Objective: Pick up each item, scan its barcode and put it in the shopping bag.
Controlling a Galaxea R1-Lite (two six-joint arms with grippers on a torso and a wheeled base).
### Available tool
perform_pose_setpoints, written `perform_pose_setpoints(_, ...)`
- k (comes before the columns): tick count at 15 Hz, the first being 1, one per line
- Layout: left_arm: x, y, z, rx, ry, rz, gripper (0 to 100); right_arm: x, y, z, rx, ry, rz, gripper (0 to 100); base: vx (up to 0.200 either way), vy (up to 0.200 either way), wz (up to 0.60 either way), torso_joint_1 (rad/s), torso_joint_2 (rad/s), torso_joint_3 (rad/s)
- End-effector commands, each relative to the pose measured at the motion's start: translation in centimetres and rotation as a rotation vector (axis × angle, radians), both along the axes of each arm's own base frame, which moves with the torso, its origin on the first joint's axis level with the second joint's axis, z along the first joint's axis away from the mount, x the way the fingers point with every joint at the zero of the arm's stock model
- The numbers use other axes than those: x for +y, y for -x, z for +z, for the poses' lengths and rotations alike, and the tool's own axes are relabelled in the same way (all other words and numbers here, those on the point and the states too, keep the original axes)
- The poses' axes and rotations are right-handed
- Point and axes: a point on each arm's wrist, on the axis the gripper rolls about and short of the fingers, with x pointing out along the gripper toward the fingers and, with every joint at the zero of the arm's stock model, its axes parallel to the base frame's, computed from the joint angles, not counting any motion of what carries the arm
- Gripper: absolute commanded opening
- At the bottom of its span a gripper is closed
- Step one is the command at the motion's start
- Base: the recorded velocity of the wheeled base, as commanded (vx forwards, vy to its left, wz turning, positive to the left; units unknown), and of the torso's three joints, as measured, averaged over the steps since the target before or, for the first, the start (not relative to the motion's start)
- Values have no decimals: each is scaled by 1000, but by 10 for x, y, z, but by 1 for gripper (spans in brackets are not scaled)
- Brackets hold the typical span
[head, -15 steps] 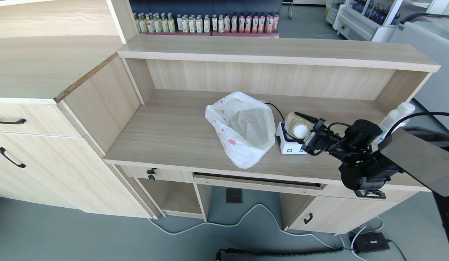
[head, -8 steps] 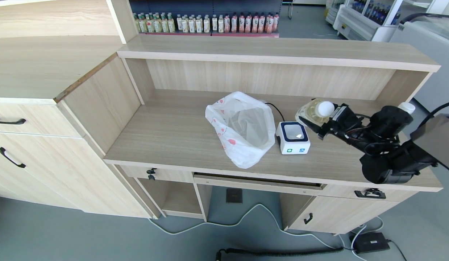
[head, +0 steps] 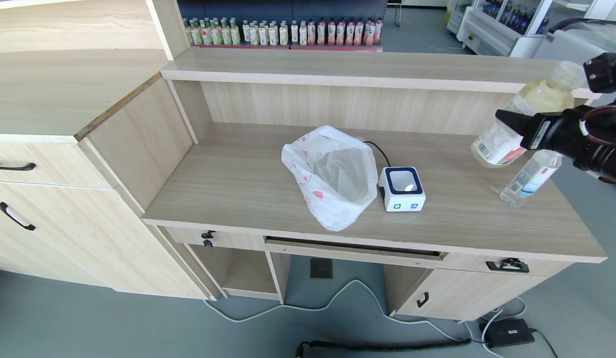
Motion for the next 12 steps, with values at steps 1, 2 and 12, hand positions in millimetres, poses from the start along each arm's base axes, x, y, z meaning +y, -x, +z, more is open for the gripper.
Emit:
perform_pose_setpoints(1,0,0,0,-1,0,2,100,-5,37,27,-88,-58,-70,0,0,0,0,0,0,0)
perform_pose_setpoints(2,0,0,0,-1,0,1,100,-5,36,25,-82,-73,-97,0,0,0,0,0,0,0)
perform_pose_setpoints(12,0,0,0,-1,0,1,100,-5,40,12,63,-156,-257,0,0,0,0,0,0,0)
